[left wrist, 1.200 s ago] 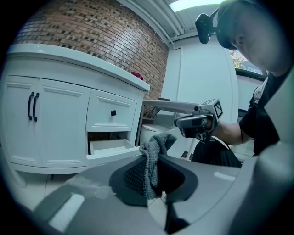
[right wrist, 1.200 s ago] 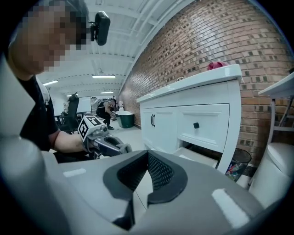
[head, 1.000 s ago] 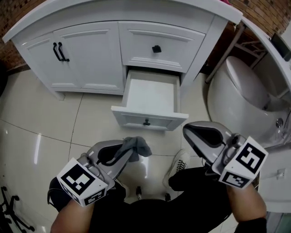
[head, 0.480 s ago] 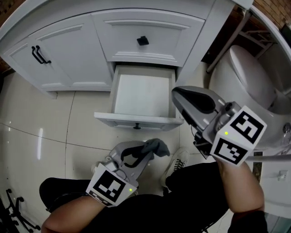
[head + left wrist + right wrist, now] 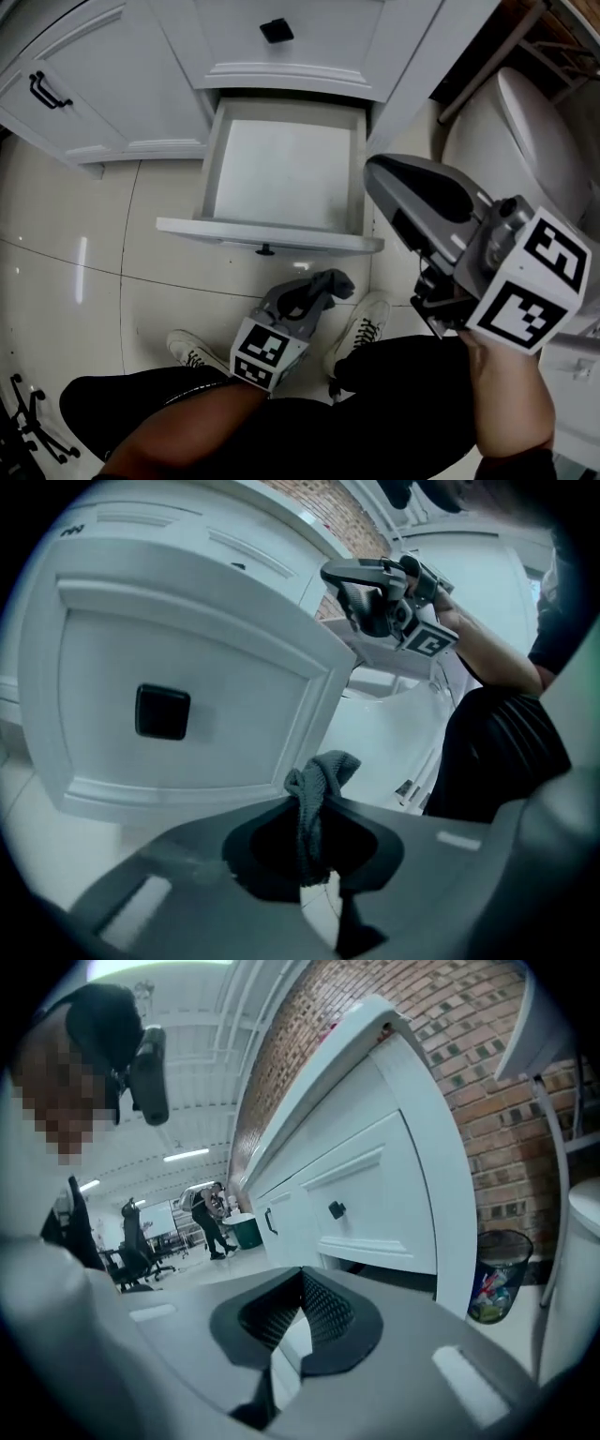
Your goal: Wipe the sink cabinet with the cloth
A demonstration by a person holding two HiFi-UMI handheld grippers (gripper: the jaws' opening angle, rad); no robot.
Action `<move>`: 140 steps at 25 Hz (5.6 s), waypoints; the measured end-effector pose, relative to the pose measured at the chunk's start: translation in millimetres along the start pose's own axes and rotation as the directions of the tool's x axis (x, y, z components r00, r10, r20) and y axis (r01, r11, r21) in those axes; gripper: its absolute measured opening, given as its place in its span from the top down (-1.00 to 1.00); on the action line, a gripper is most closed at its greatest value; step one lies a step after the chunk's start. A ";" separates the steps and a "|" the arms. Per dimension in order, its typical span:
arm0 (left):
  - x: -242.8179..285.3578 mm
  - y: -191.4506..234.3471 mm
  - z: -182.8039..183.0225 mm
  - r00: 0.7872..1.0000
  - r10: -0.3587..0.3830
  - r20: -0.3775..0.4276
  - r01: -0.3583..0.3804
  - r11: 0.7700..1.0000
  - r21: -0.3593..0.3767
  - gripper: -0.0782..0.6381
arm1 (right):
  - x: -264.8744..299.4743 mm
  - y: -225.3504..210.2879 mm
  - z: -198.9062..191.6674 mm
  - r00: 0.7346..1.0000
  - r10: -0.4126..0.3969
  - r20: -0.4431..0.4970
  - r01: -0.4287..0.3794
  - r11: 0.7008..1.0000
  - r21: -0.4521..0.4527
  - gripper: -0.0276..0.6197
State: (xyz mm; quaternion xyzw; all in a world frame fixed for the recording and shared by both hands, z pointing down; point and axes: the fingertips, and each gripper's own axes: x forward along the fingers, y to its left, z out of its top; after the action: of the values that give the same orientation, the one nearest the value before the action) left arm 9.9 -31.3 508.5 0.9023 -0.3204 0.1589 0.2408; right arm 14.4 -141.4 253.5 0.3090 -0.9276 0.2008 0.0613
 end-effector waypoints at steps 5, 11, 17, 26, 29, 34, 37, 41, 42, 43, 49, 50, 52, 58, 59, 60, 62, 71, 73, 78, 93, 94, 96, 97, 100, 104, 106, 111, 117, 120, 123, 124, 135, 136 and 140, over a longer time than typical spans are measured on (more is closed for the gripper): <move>17.9 13.8 9.7 0.997 -0.035 0.068 0.038 0.998 -0.042 0.67 | -4.9 -5.1 4.4 0.998 0.039 0.046 -0.045 0.990 0.137 0.90; 29.5 16.4 15.6 0.995 -0.064 0.078 0.069 0.996 -0.063 0.67 | 1.3 -1.4 -0.8 0.999 0.036 0.025 -0.039 0.993 0.112 0.90; 25.5 24.1 16.5 0.994 -0.057 0.098 0.068 0.991 -0.115 0.67 | 7.7 2.8 -7.0 0.999 0.032 -0.002 -0.031 0.996 0.081 0.90; 2.1 57.4 13.2 0.993 0.024 0.118 -0.004 0.986 -0.167 0.67 | 14.7 7.8 -14.2 0.999 0.033 -0.026 -0.032 0.997 0.066 0.90; -7.3 67.1 9.6 0.992 0.048 0.115 -0.028 0.984 -0.174 0.67 | 20.0 10.7 -15.7 0.999 0.035 -0.039 -0.032 0.998 0.053 0.90; -19.0 81.8 4.0 0.990 0.085 0.109 -0.063 0.981 -0.184 0.67 | 33.7 11.1 -24.3 0.996 0.009 -0.088 -0.010 1.000 -0.017 0.90; -24.2 90.3 2.5 0.989 0.102 0.111 -0.080 0.979 -0.187 0.67 | 39.7 10.1 -31.3 0.994 -0.009 -0.111 0.006 1.000 -0.030 0.90; -32.5 98.9 -2.7 0.987 0.125 0.101 -0.104 0.976 -0.191 0.67 | 42.7 12.2 -32.5 0.993 -0.022 -0.114 0.019 0.999 -0.028 0.90; -34.3 100.8 -3.9 0.986 0.132 0.099 -0.111 0.975 -0.193 0.67 | 42.8 13.2 -32.3 0.993 -0.024 -0.114 0.021 0.999 -0.029 0.90; -36.3 102.9 -5.1 0.986 0.139 0.097 -0.118 0.974 -0.195 0.67 | 42.7 14.3 -32.2 0.993 -0.025 -0.114 0.022 0.999 -0.032 0.90; -54.0 123.7 -9.1 0.973 0.206 0.103 -0.177 0.955 -0.238 0.67 | 40.7 19.1 -31.2 0.993 -0.034 -0.117 0.028 0.998 -0.055 0.90; -58.6 128.5 -9.5 0.970 0.221 0.105 -0.190 0.950 -0.247 0.67 | 40.7 19.4 -31.3 0.993 -0.036 -0.117 0.029 0.998 -0.057 0.90; -69.2 139.1 -9.6 0.961 0.254 0.111 -0.218 0.939 -0.267 0.67 | 41.4 20.3 -32.2 0.992 -0.037 -0.120 0.029 0.998 -0.062 0.90; -96.8 159.2 -10.1 0.934 0.338 0.117 -0.291 0.909 -0.297 0.67 | 40.7 27.2 -30.8 0.994 -0.022 -0.112 0.015 0.998 -0.061 0.90; -99.5 160.8 -10.8 0.931 0.346 0.116 -0.299 0.905 -0.303 0.67 | 39.6 29.3 -29.5 0.994 -0.019 -0.107 0.013 0.998 -0.061 0.90; -101.9 162.5 -12.0 0.928 0.355 0.114 -0.307 0.900 -0.309 0.67 | 38.2 31.8 -28.0 0.995 -0.015 -0.102 0.009 0.998 -0.060 0.90; -106.9 167.3 -14.4 0.919 0.379 0.107 -0.328 0.887 -0.325 0.67 | 35.4 37.4 -25.4 0.996 -0.006 -0.093 0.000 0.998 -0.063 0.90; -136.4 194.8 -12.0 0.867 0.485 0.114 -0.412 0.827 -0.383 0.67 | 23.8 39.0 -27.4 0.996 0.006 -0.084 -0.011 0.998 -0.057 0.90; -136.9 193.7 -11.4 0.866 0.487 0.113 -0.414 0.826 -0.383 0.67 | 19.3 36.0 -24.5 0.997 -0.002 -0.071 -0.002 0.999 -0.053 0.90; -121.7 144.9 -2.0 0.916 0.375 0.141 -0.327 0.903 -0.278 0.67 | 8.3 30.6 -18.6 0.999 -0.013 -0.043 0.012 0.999 -0.042 0.90; -25.3 -25.2 112.8 0.964 -0.079 0.254 0.066 0.996 0.059 0.67 | -8.6 19.2 -6.4 0.997 -0.074 0.012 0.074 0.996 -0.040 0.90; -22.7 -25.5 113.9 0.964 -0.079 0.253 0.067 0.996 0.058 0.67 | -9.4 19.2 -6.4 0.997 -0.079 0.013 0.079 0.996 -0.044 0.90; -20.1 -25.0 113.2 0.965 -0.078 0.252 0.069 0.997 0.043 0.67 | -10.4 18.9 -8.5 0.997 -0.083 0.008 0.083 0.995 -0.049 0.90; -20.0 -24.7 111.6 0.965 -0.077 0.250 0.069 0.997 0.041 0.67 | -10.9 18.7 -9.8 0.997 -0.082 0.005 0.082 0.995 -0.050 0.90; -24.4 -20.2 107.1 0.966 -0.061 0.249 0.051 0.998 0.048 0.67 | -11.8 18.1 -12.3 0.997 -0.073 -0.001 0.072 0.996 -0.046 0.90; -38.4 -1.2 106.1 0.964 -0.013 0.266 0.013 1.000 0.003 0.67 | -12.1 15.3 -15.4 0.998 -0.070 -0.011 0.069 0.997 -0.036 0.90; -50.1 9.2 105.6 0.962 0.015 0.273 -0.013 1.000 -0.010 0.67 | -11.4 13.2 -17.7 0.997 -0.071 -0.019 0.071 0.997 -0.031 0.90; -81.9 44.5 101.8 0.948 0.111 0.298 -0.096 0.993 -0.064 0.67 | -7.3 12.0 -18.4 0.997 -0.067 -0.027 0.066 0.998 -0.023 0.90; -109.6 76.1 97.7 0.928 0.205 0.311 -0.177 0.977 -0.116 0.67 | -2.4 15.9 -19.1 0.998 -0.061 -0.032 0.060 0.998 -0.029 0.90; -125.6 94.6 95.1 0.911 0.260 0.319 -0.223 0.963 -0.149 0.67 | -0.3 18.9 -19.0 0.998 -0.058 -0.033 0.056 0.998 -0.036 0.90; -141.6 114.1 92.5 0.890 0.318 0.328 -0.267 0.945 -0.191 0.67 | 1.9 22.1 -19.8 0.998 -0.053 -0.036 0.052 0.998 -0.042 0.90; -146.2 119.5 91.4 0.882 0.337 0.330 -0.282 0.938 -0.203 0.67 | 2.3 22.8 -20.3 0.998 -0.053 -0.037 0.051 0.998 -0.043 0.90; -182.4 157.7 85.9 0.817 0.468 0.337 -0.383 0.877 -0.290 0.67 | 0.7 23.4 -19.5 0.997 -0.064 -0.037 0.062 0.997 -0.051 0.90; -182.9 158.0 86.1 0.816 0.470 0.337 -0.385 0.877 -0.288 0.67 | 0.0 22.8 -19.5 0.997 -0.067 -0.036 0.065 0.997 -0.051 0.90; -179.9 143.8 91.1 0.824 0.442 0.354 -0.367 0.893 -0.261 0.67 | -5.9 18.8 -16.4 0.997 -0.076 -0.020 0.075 0.996 -0.046 0.90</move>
State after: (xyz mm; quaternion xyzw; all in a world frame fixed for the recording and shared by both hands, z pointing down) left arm -206.0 -87.5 401.1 0.8006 -0.5606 -0.0134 0.2110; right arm 7.7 -117.8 260.8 0.3403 -0.9188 0.1806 0.0858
